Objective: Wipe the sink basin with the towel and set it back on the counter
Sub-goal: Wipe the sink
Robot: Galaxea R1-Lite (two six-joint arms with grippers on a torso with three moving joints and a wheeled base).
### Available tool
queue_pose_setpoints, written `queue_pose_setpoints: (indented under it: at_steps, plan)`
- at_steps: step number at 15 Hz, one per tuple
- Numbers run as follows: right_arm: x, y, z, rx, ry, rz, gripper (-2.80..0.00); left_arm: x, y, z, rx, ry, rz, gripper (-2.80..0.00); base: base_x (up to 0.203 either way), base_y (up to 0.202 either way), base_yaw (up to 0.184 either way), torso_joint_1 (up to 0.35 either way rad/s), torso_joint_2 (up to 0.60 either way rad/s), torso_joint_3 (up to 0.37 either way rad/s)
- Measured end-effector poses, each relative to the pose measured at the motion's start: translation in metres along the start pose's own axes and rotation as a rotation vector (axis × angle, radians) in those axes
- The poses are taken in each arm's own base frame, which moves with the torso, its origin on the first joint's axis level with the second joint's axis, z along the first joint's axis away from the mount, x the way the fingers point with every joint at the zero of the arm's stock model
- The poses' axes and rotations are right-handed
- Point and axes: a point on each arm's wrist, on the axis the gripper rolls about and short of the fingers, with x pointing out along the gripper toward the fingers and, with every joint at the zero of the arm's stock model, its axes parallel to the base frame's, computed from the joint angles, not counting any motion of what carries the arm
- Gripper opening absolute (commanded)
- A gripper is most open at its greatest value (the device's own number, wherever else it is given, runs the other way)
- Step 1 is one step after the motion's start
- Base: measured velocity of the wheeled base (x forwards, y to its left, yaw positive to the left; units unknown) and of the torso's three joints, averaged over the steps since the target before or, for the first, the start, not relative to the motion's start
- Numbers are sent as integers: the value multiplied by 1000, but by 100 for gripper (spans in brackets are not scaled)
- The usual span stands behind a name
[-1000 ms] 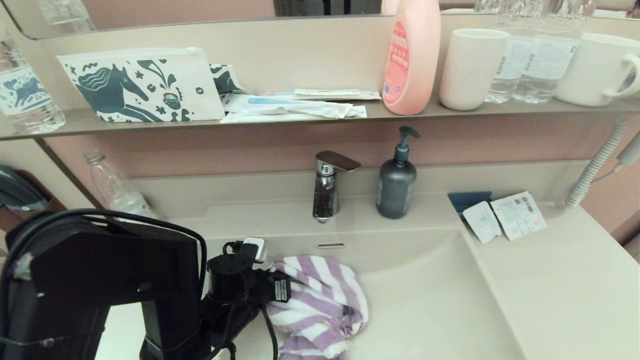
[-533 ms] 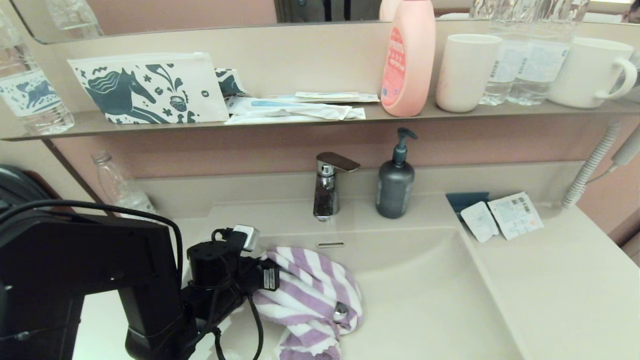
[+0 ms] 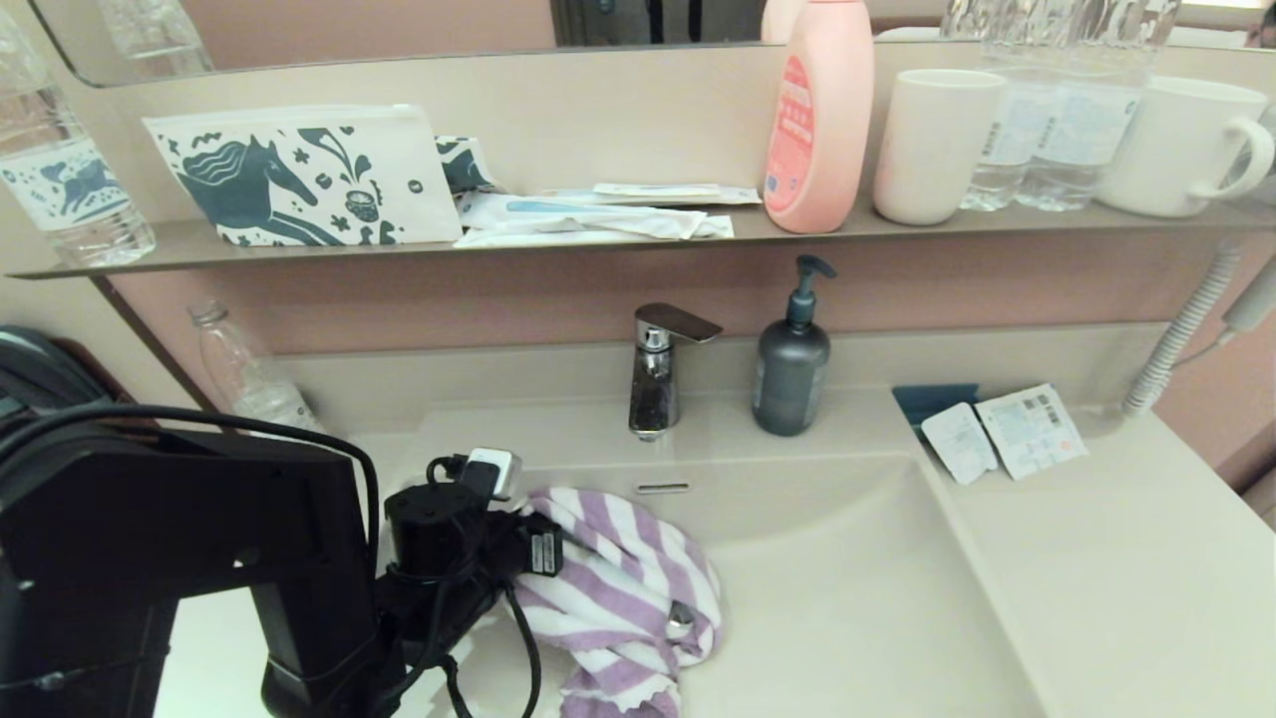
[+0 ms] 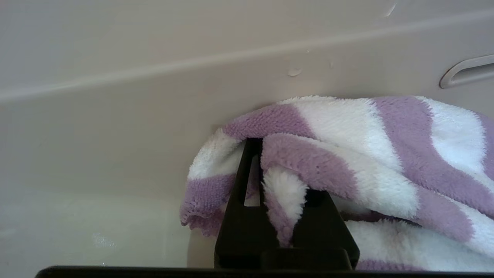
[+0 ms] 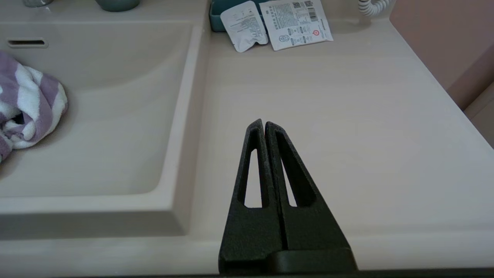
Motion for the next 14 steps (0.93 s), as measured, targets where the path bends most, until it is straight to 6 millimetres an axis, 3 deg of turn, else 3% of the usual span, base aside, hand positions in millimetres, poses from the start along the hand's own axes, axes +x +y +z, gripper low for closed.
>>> queue_pose_setpoints:
  at_steps: [3, 7, 11, 14]
  plan:
    - [0, 0, 0, 0, 0, 0, -280, 4, -28, -7, 2, -3, -43, -280, 0, 0, 0, 0, 0, 0]
    - [0, 0, 0, 0, -1, 0, -280, -8, -58, -20, -3, 49, -72, -280, 0, 0, 0, 0, 0, 0]
    - [0, 0, 0, 0, 0, 1, -280, -23, -64, -28, 27, 92, -66, -280, 0, 0, 0, 0, 0, 0]
    - [0, 0, 0, 0, 0, 0, -280, -26, -60, -17, 24, 55, 10, -280, 0, 0, 0, 0, 0, 0]
